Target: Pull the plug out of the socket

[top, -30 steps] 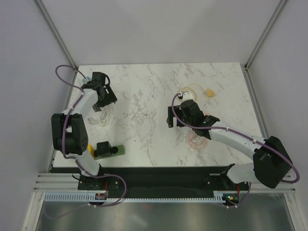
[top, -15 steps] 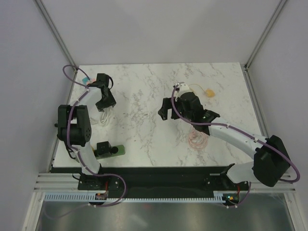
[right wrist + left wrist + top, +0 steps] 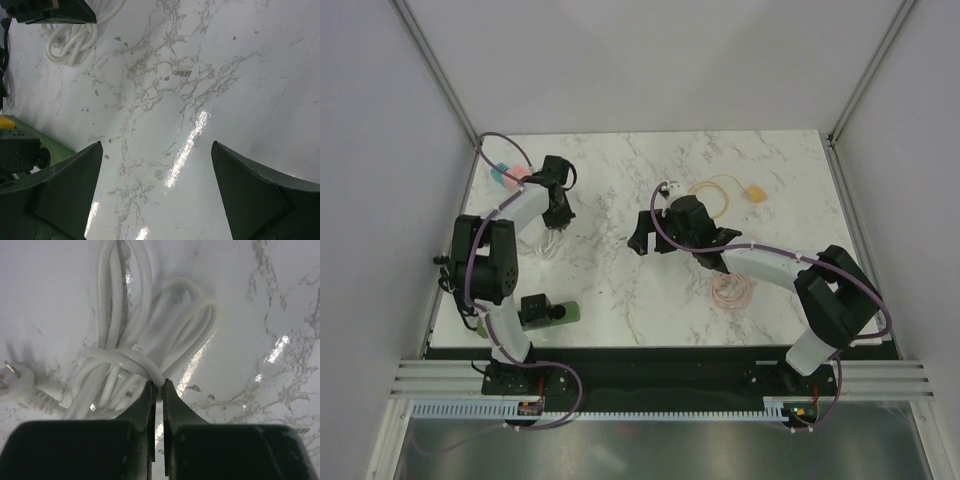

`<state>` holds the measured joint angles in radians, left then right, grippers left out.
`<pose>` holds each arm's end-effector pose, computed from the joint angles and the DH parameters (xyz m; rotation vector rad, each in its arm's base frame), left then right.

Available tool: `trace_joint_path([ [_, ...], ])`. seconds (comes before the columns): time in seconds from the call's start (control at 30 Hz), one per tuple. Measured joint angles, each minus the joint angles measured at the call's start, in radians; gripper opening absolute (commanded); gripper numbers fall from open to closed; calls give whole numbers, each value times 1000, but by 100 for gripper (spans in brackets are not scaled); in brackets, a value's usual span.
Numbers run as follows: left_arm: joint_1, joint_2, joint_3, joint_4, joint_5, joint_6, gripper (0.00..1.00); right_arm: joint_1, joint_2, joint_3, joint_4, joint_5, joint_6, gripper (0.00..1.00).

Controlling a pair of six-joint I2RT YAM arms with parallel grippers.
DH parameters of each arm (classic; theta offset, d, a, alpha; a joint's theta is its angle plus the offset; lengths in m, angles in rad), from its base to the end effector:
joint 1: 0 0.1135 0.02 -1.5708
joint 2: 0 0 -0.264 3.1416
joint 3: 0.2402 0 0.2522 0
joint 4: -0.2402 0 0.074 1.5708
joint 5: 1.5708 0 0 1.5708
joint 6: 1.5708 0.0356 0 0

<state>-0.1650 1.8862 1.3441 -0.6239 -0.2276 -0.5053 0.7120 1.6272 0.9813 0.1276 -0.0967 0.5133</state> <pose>0.3816 -0.0554 0.1896 -0.5166 2.6350 0.1085 0.2716 0.2389 0.2233 -0.2796 2.1818 0.8215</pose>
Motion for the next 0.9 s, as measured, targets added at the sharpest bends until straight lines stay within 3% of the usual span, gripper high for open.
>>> trace_joint_path([
  [0.3,-115,-66,-77,45,69,-45,2,5,13,-52,87,-27,1,98],
  [0.5,-284,-140,-123,55,160,-179,2,5,0,-92,129,-22,6,98],
  [0.6,-354,-154,-125,63,190,-229,20,5,-28,-120,133,5,5,98],
  [0.63,-373,-154,-129,75,201,-240,37,5,-43,-130,134,17,4,98],
  [0.7,-399,-163,-148,101,210,-259,53,5,-76,-146,132,43,-4,98],
  [0.73,-400,-170,-157,107,212,-264,77,5,-98,-158,126,58,-7,98],
  [0.77,-400,-184,-169,112,213,-265,85,5,-118,-168,125,77,-11,98],
  [0.9,-386,-294,-228,124,203,-275,90,4,-160,-178,129,130,-22,98],
])
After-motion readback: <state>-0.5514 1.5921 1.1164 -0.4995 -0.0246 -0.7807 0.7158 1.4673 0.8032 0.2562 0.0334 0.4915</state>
